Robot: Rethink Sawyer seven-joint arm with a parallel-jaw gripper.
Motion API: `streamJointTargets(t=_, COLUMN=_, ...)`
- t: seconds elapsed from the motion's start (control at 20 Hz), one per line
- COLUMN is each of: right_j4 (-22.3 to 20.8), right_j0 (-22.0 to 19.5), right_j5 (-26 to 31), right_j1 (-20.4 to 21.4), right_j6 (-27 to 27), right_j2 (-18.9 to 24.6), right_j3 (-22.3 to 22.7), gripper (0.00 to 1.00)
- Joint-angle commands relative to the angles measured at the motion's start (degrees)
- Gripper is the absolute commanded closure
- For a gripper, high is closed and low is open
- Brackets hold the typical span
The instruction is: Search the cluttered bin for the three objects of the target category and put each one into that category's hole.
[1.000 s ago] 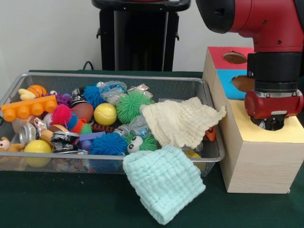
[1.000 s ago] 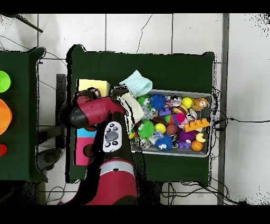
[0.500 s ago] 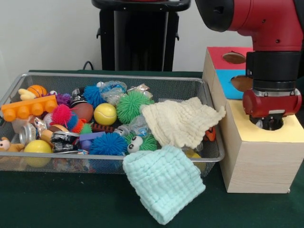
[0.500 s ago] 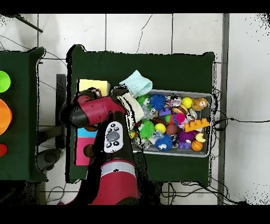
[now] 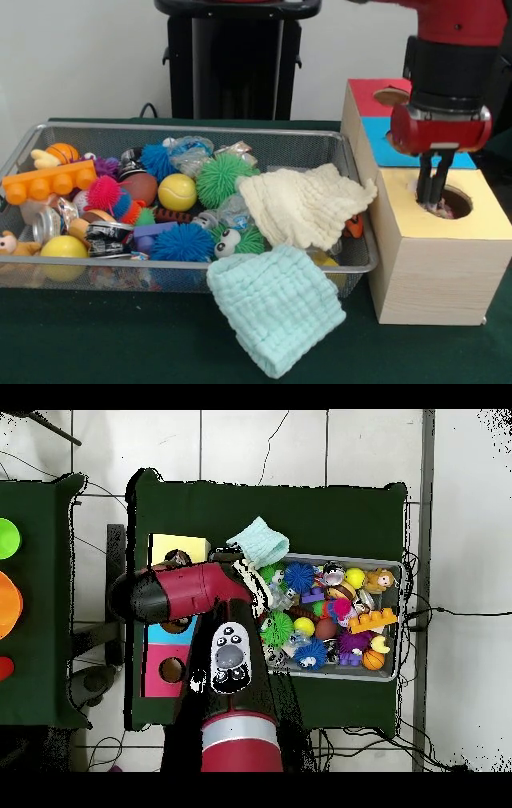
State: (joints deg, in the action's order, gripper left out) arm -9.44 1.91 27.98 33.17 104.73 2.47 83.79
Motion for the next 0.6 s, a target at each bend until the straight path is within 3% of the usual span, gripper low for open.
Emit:
streamJointTargets(t=0.05, right_j4=2.8, right_j0=-1.7, right_j5=16.2, right_j1=7.4, right_j6=-0.7, right_j2=4.5, right_j3=4.2, gripper=1.00)
streamJointTargets(t=0.6, right_j4=3.1, right_j0=-0.3, right_j5=22.6, right_j1=10.1, right_j6=1.0, right_j2=4.2, right_j3=2.7, gripper=1.00)
